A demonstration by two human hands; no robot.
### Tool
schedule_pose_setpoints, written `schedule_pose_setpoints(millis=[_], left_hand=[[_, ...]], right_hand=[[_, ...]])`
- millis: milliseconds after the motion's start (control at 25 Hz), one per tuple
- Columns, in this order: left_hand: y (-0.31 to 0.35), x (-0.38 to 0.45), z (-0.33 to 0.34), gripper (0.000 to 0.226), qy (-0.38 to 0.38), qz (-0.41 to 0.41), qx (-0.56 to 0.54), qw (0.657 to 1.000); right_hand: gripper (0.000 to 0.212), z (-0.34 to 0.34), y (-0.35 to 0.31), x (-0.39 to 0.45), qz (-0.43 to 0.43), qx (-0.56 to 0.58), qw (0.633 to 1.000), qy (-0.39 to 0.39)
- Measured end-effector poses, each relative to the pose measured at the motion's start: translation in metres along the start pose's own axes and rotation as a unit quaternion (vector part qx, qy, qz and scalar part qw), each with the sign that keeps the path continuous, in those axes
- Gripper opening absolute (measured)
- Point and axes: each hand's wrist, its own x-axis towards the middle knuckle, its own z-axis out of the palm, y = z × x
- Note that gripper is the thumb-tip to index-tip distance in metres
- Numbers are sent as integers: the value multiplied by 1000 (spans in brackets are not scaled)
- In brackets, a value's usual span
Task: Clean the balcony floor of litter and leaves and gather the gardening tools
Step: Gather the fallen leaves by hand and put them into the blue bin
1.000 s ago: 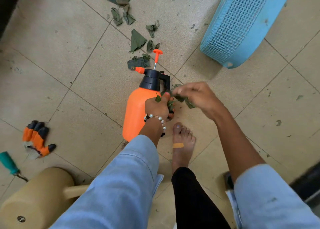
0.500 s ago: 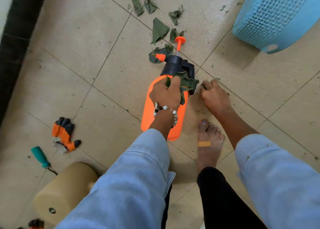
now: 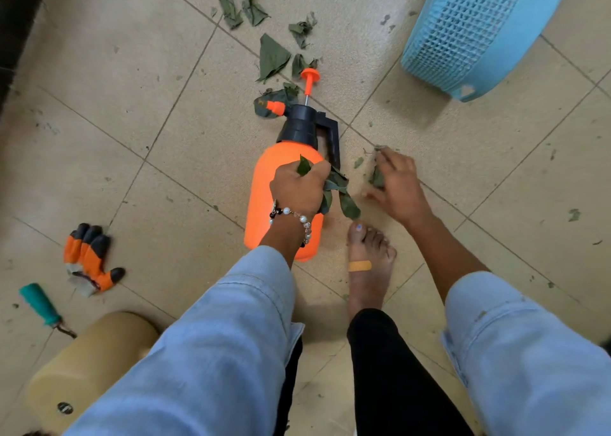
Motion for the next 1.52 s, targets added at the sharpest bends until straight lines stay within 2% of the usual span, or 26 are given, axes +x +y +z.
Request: schedule_pose_setpoints(millis=[40,80,240,280,360,440,480,560,680,760,840,920,1000,1080,1120,1160,1200,1240,1280,1320,1360,1440,1520], left_hand=[[-1,0,1,24,0,3,-1,1000],[-2,1,1,24,-3,10,1,1000],[-3,11,5,34,-6,33,-5,999],[-3,14,4,34,-5,32,-10,999],[-5,15,5,27,-4,35,-22,999],[-4,13,5,23,-2,39,-29,999],[-3,12,4,23,-2,40,-31,999],[-2,14,4,23,-1,39,-30,999],[0,20,6,24,7,32,-27,999],[0,20,9,28,4,34,-27,999],[3,19,10,32,9,37,-5,999],[5,20,10,32,18,39,9,999],[7,22,9,33,19,39,18,999],[7,23,9,35,26,41,20,999],[7,22,9,34,24,42,17,999],[7,20,9,32,17,42,11,999],[8,17,10,31,11,42,2,999],[9,15,11,33,8,40,-11,999],[8,10,10,36,5,33,-28,999],[6,4,8,37,2,19,-44,999],[6,-5,7,35,0,-1,-59,998],[8,-32,-2,33,7,-70,-97,993],[26,-68,-19,34,15,-138,-137,981]], right_hand=[[72,10,-1,-5,-22,-72,997,-18],[67,20,-1,-7,-39,-115,993,-2],[30,19,-4,9,-32,-94,993,60],[23,14,-5,15,-21,-52,996,70],[14,-3,-8,21,60,100,989,96],[21,-14,-7,22,122,231,953,152],[30,-16,-8,24,128,234,949,166],[42,-11,-12,29,113,165,968,152],[41,7,-30,36,97,35,990,96],[41,24,-42,29,21,-81,988,127],[36,33,-44,20,-59,-134,978,151],[19,31,-37,17,-87,-154,979,105],[12,25,-24,25,-95,-154,980,82],[16,16,-10,36,-66,-81,989,104],[17,10,-5,38,-19,4,993,120],[17,1,-3,37,55,125,980,146],[18,-9,-1,34,136,281,935,169],[20,-21,1,27,197,449,852,184],[23,-32,0,18,233,591,753,173],[25,-43,-3,5,251,680,672,152],[24,-54,-9,-11,257,731,620,124],[18,-77,-34,-48,234,789,564,63],[15,-110,-68,-89,205,834,511,36]])
